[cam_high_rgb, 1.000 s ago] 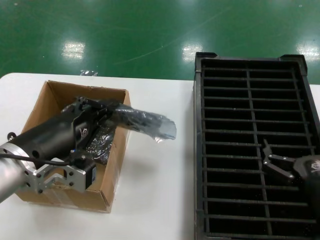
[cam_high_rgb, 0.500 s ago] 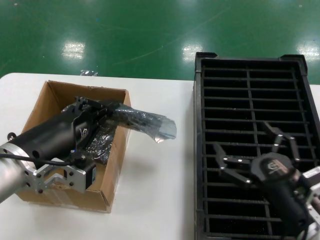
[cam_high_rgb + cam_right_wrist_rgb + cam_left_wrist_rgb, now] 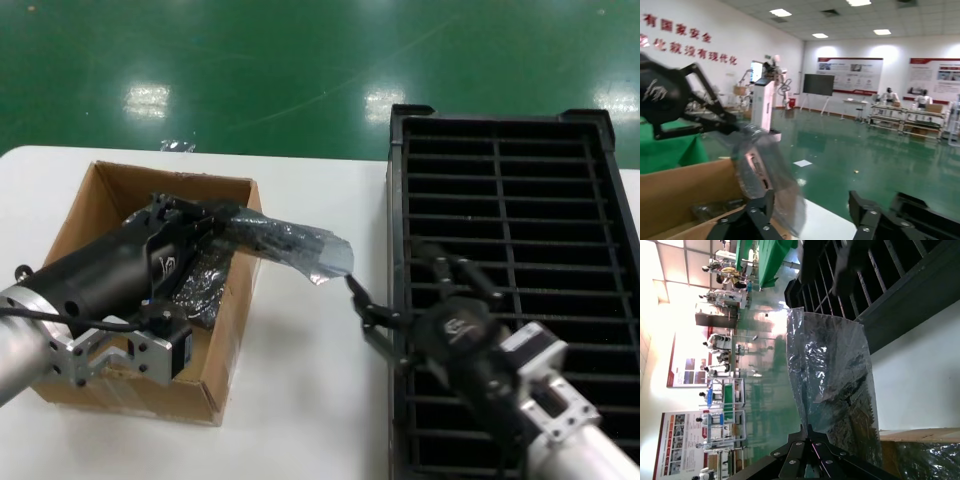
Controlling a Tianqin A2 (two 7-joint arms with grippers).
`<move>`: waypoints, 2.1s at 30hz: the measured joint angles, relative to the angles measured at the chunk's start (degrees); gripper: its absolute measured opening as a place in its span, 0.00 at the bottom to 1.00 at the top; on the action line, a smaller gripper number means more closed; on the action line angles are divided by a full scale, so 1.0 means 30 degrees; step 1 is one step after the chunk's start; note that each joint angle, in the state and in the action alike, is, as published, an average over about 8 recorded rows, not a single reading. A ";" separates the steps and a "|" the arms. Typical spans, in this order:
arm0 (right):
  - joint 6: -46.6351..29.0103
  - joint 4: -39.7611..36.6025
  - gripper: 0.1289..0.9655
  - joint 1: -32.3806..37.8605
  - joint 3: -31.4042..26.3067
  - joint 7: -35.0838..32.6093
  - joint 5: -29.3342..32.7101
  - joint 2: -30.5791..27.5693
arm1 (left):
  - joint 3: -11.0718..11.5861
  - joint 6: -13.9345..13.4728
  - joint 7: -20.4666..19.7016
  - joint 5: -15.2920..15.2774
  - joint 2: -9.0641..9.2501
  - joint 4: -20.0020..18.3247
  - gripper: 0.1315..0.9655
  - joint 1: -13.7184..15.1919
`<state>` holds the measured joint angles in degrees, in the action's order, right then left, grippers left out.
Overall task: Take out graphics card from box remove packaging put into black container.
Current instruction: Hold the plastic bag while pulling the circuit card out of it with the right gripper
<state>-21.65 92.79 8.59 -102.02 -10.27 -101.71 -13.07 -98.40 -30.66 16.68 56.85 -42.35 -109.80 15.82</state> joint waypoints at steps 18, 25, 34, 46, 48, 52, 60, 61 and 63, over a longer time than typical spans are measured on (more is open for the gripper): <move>0.1427 -0.1853 0.19 0.2547 -0.2448 -0.0189 0.2534 0.0804 | 0.0000 0.0000 0.0000 0.0000 0.0000 0.0000 0.01 0.0000; 0.1525 -0.1327 0.08 0.2629 -0.2887 0.1038 0.3370 0.0061 | -0.0001 0.0001 0.0000 0.0000 0.0000 0.0000 0.01 0.0000; 0.1709 -0.0095 0.01 0.1853 -0.2835 0.2730 0.4101 -0.1070 | -0.0004 0.0000 -0.0001 0.0000 0.0000 0.0000 0.01 0.0000; 0.1431 0.0299 0.01 0.1218 -0.2218 0.2365 0.3178 -0.1745 | 0.0001 0.0001 -0.0001 0.0000 -0.0001 0.0000 0.01 0.0000; 0.1317 0.0360 0.01 0.1168 -0.2158 0.2164 0.2965 -0.1768 | 0.0000 0.0001 -0.0001 0.0000 -0.0001 0.0000 0.01 0.0000; 0.1046 0.0607 0.01 0.1055 -0.2179 0.1892 0.2664 -0.1851 | -0.0001 0.0001 -0.0001 0.0000 -0.0001 0.0000 0.01 0.0000; 0.0492 0.1152 0.01 0.0922 -0.2529 0.1714 0.2426 -0.2078 | -0.0001 0.0001 -0.0001 0.0000 -0.0001 0.0000 0.01 0.0000; 0.0451 0.1197 0.01 0.0926 -0.2564 0.1714 0.2419 -0.2105 | -0.0001 0.0001 -0.0001 0.0000 -0.0001 0.0000 0.01 0.0000; 0.0402 0.1289 0.11 0.0924 -0.2620 0.1752 0.2428 -0.2172 | -0.0001 0.0001 -0.0001 0.0000 -0.0001 0.0000 0.01 0.0000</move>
<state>-20.44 96.66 11.37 -109.88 -5.01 -94.43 -19.59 -98.40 -30.65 16.68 56.85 -42.35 -109.80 15.82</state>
